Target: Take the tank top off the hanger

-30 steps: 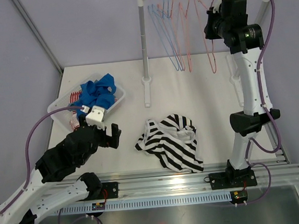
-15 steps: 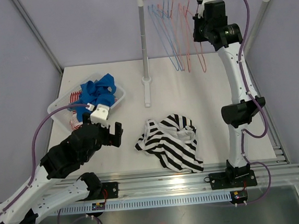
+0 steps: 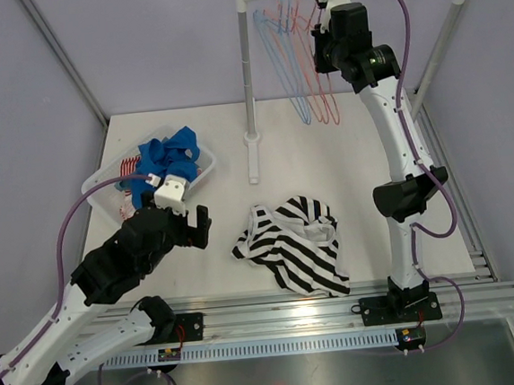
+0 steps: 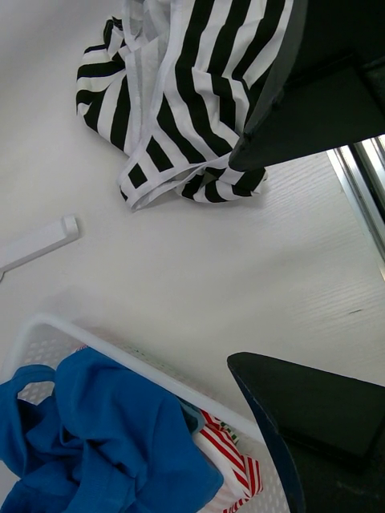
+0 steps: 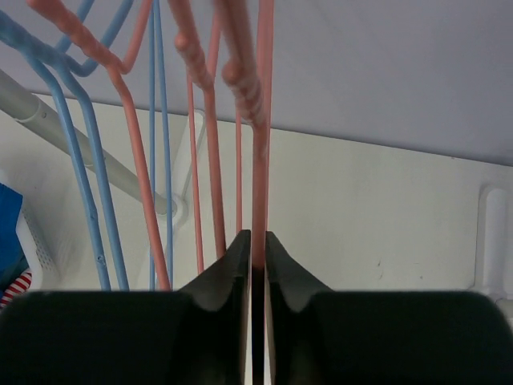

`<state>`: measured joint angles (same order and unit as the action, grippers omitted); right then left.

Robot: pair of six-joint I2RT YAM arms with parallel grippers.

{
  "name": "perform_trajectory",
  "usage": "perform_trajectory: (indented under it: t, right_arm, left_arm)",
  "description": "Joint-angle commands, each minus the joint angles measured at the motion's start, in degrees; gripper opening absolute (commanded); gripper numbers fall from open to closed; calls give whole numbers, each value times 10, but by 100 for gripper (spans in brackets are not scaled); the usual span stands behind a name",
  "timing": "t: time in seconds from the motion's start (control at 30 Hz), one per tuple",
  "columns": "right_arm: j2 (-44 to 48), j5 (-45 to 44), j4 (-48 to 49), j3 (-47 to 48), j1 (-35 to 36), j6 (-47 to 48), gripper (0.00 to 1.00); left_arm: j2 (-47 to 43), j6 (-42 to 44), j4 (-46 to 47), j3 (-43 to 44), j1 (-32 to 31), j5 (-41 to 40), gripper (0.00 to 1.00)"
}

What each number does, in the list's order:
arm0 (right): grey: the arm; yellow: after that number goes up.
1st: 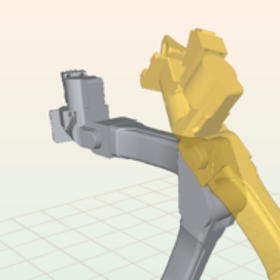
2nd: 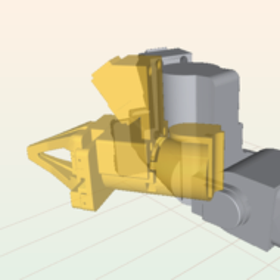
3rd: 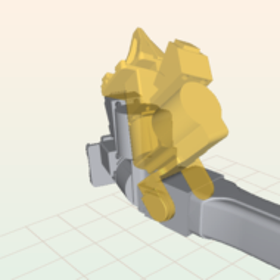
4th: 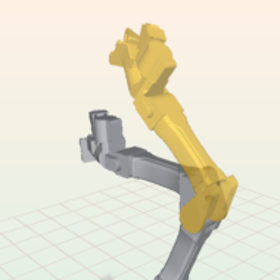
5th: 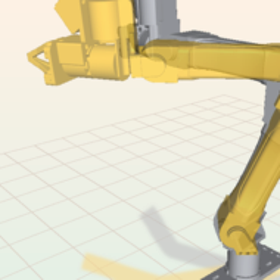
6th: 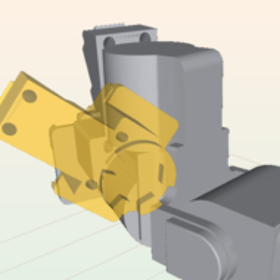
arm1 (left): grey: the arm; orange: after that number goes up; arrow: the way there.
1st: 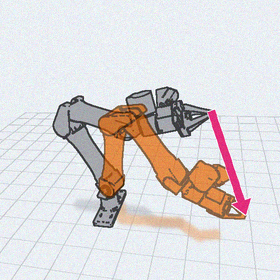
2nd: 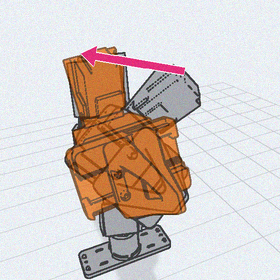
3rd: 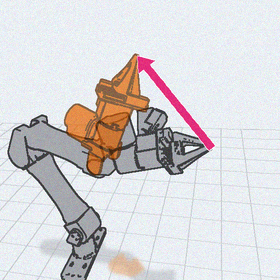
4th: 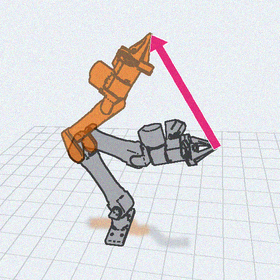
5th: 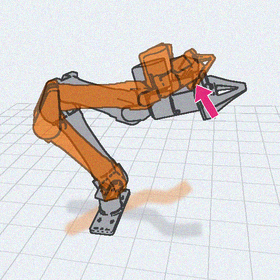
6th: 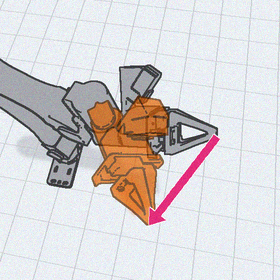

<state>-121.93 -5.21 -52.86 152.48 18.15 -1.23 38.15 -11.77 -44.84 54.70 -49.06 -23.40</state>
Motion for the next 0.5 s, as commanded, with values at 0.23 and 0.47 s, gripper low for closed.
perform_trajectory:
  t: [0.23, 0.47]
  right_arm:
    - [90, -42, 41, -74, 4, 35, 61]
    - [166, -53, 23, -91, 0, 34, 81]
  left_arm:
    - [7, 0, 28, 7, 12, 13, 99]
    - [39, -58, 9, 44, 14, -12, 99]
